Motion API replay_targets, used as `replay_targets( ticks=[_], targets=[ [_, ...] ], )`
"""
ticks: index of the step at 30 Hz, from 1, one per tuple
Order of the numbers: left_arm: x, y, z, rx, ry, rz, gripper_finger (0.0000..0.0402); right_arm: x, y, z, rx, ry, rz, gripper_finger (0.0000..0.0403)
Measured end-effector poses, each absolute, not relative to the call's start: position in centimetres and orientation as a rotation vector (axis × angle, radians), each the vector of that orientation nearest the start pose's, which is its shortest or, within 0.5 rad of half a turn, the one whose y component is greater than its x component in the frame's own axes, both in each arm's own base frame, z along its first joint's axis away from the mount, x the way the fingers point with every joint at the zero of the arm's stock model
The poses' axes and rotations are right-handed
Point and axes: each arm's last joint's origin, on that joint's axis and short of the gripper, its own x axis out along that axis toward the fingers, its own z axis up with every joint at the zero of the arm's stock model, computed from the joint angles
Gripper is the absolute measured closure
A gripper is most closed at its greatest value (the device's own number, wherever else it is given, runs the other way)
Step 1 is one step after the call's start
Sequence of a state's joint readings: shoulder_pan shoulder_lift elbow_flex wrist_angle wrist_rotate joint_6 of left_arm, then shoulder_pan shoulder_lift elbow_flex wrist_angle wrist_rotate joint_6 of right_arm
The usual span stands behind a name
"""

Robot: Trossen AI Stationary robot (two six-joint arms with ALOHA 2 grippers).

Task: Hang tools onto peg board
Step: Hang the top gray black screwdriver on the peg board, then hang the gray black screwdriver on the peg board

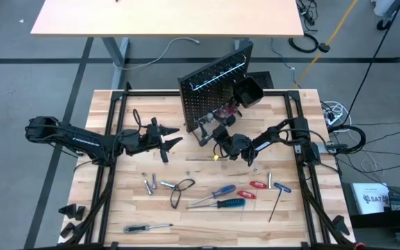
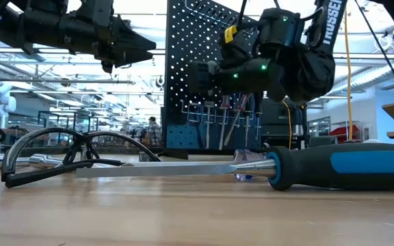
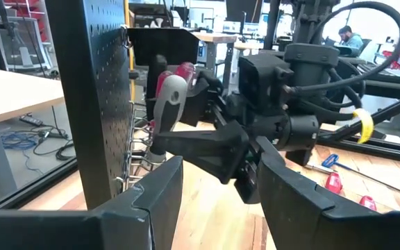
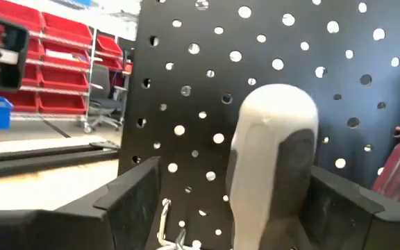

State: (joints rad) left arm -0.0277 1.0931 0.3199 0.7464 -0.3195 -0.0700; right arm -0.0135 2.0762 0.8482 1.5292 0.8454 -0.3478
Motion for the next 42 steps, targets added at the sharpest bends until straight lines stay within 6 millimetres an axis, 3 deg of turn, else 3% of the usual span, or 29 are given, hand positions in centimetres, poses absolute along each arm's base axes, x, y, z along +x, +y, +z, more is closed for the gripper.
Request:
replay_targets(
  ticks=[19,28,33,38,42],
  targets=[
    [21.1,0.3,20.7,-0.065,0.016,0.293,0.0217,36.6,2.9,14.4,-0.224,-0.026,-0.935,0.0115],
    [21.1,0.3,20.5,-0.056,0.039,0.291,0.0217,36.3,7.9,14.0,-0.083,-0.090,-0.660,0.0115],
    [21.2,-0.2,20.5,-0.064,0.043,0.169,0.0217,36.2,10.3,13.9,-0.112,-0.080,-0.508,0.0115],
    [21.1,-1.6,20.4,-0.055,0.073,0.052,0.0217,36.0,12.3,14.4,-0.146,-0.066,-0.410,0.0115],
    [21.2,-3.7,20.2,-0.051,0.196,-0.038,0.0217,35.5,13.4,15.4,-0.135,-0.047,-0.371,0.0115]
  ],
)
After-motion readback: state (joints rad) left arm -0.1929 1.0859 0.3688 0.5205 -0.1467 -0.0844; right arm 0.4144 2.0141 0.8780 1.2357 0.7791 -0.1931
